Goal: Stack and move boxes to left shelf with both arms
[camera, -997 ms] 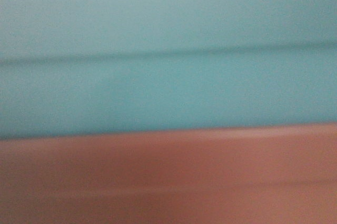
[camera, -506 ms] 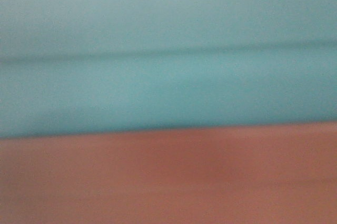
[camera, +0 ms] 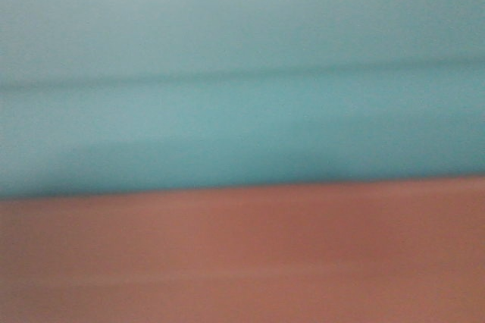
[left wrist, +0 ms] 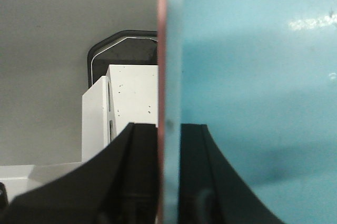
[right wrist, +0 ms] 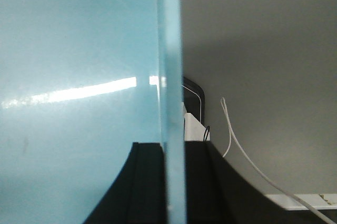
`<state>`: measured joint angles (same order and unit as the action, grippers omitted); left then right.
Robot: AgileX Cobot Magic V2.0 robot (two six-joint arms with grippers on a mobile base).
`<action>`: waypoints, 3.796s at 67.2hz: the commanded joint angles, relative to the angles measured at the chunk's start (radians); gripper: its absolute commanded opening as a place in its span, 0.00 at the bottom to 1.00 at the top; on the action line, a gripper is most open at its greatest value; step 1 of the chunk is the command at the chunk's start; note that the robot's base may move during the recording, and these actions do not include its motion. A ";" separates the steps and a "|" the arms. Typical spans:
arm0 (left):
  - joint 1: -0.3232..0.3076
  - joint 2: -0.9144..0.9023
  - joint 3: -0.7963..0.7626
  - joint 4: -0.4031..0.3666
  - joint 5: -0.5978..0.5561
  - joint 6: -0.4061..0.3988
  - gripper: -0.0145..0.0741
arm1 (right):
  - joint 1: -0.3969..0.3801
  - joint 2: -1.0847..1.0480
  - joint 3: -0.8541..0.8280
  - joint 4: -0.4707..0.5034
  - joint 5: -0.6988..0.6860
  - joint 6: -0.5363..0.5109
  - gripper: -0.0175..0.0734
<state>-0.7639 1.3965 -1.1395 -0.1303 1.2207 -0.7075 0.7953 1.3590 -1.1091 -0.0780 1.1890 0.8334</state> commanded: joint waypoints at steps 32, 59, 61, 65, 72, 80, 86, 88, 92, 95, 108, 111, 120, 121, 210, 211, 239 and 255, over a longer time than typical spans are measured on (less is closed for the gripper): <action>-0.005 -0.042 -0.029 -0.017 0.118 -0.011 0.16 | -0.005 -0.034 -0.028 -0.061 0.025 -0.001 0.25; -0.005 -0.042 -0.029 -0.017 0.118 -0.011 0.16 | -0.005 -0.034 -0.028 -0.072 0.024 -0.001 0.25; -0.005 -0.042 -0.029 -0.017 0.118 -0.011 0.16 | -0.005 -0.034 -0.028 -0.072 0.024 -0.001 0.25; -0.005 -0.042 -0.029 -0.017 0.118 -0.011 0.16 | -0.005 -0.034 -0.028 -0.072 0.024 -0.001 0.25; -0.005 -0.042 -0.029 -0.017 0.118 -0.011 0.16 | -0.005 -0.034 -0.028 -0.072 0.024 -0.001 0.25; -0.005 -0.042 -0.029 -0.008 0.118 -0.009 0.16 | -0.005 -0.034 -0.028 -0.073 0.024 -0.001 0.25; -0.005 -0.042 -0.029 0.017 0.116 -0.009 0.16 | -0.005 -0.034 -0.028 -0.075 0.024 -0.001 0.25; -0.005 -0.042 -0.029 0.029 0.113 -0.009 0.16 | -0.005 -0.034 -0.028 -0.075 0.024 -0.001 0.25; -0.005 -0.042 -0.029 0.060 0.110 -0.009 0.16 | -0.005 -0.034 -0.028 -0.075 0.024 -0.001 0.25; -0.005 -0.042 -0.029 0.083 0.110 -0.009 0.16 | -0.005 -0.034 -0.028 -0.075 0.024 -0.001 0.25; -0.005 -0.042 -0.029 0.145 0.113 -0.009 0.16 | -0.005 -0.034 -0.028 -0.080 0.024 -0.001 0.25; -0.005 -0.042 -0.029 0.151 0.113 -0.009 0.16 | -0.005 -0.034 -0.028 -0.080 0.024 -0.001 0.25; -0.005 -0.042 -0.029 0.151 0.107 -0.009 0.16 | -0.005 -0.034 -0.028 -0.080 0.024 -0.001 0.25; -0.005 -0.042 -0.029 0.151 0.107 -0.009 0.16 | -0.005 -0.034 -0.028 -0.080 0.024 -0.001 0.25; -0.005 -0.042 -0.029 0.148 0.113 -0.009 0.16 | -0.005 -0.034 -0.028 -0.085 0.024 -0.001 0.25; -0.005 -0.042 -0.029 0.148 0.113 -0.009 0.16 | -0.005 -0.034 -0.028 -0.085 0.024 -0.001 0.25; -0.005 -0.042 -0.029 0.148 0.113 -0.009 0.16 | -0.005 -0.034 -0.028 -0.086 0.024 -0.001 0.25; -0.005 -0.042 -0.029 0.148 0.113 -0.009 0.16 | -0.005 -0.034 -0.028 -0.086 0.024 -0.001 0.25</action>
<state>-0.7655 1.3965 -1.1395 -0.0392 1.1865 -0.7075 0.7953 1.3590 -1.1091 -0.0821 1.1642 0.8354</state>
